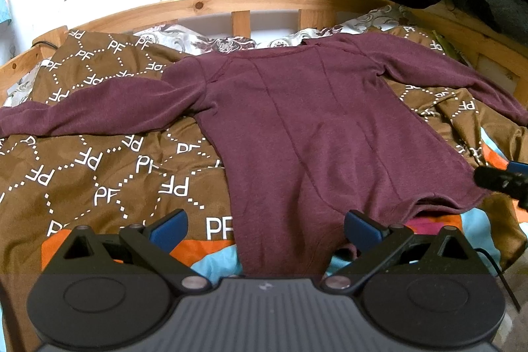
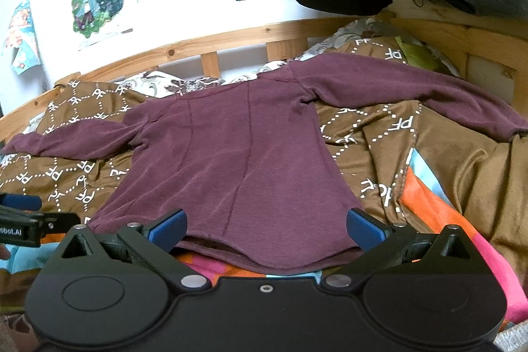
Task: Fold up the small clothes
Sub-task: 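Grasp the sweatshirt sleeve cuff with the right gripper and lift it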
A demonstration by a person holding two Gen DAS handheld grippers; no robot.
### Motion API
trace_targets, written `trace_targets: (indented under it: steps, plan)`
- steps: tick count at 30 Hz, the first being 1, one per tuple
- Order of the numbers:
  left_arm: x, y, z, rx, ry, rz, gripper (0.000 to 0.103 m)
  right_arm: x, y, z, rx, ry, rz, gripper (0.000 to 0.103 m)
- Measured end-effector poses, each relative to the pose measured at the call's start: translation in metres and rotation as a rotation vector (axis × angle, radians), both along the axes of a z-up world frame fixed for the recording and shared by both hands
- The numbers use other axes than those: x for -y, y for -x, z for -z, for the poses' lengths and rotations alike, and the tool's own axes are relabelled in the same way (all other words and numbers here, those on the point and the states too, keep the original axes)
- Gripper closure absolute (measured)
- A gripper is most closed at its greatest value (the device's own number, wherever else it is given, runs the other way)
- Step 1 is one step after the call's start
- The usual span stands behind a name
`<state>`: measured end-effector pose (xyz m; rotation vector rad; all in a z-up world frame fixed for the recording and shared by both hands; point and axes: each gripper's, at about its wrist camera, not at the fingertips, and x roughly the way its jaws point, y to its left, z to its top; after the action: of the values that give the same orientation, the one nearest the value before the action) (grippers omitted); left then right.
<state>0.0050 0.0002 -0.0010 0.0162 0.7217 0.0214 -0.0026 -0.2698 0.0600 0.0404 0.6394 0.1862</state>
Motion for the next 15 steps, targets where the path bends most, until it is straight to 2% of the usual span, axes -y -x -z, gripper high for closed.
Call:
trace_targets:
  steps: [4, 6, 11, 13, 15]
  plan:
    - [-0.013, -0.02, -0.008, -0.039, 0.027, -0.044, 0.001, 0.015, -0.012, -0.007, -0.022, -0.044, 0.086, 0.001]
    - [-0.023, -0.034, -0.021, -0.041, 0.034, -0.063, 0.001, 0.029, -0.02, -0.018, 0.008, -0.064, 0.146, 0.0]
    - [-0.044, -0.065, -0.06, 0.015, 0.013, -0.128, 0.001, 0.073, -0.046, -0.049, 0.1, -0.099, 0.284, 0.0]
    - [-0.046, -0.079, -0.07, 0.03, -0.001, -0.14, 0.001, 0.099, -0.059, -0.052, 0.092, -0.153, 0.346, 0.0]
    - [-0.046, -0.096, -0.075, 0.026, -0.005, -0.149, 0.001, 0.128, -0.073, -0.048, 0.054, -0.203, 0.457, 0.0]
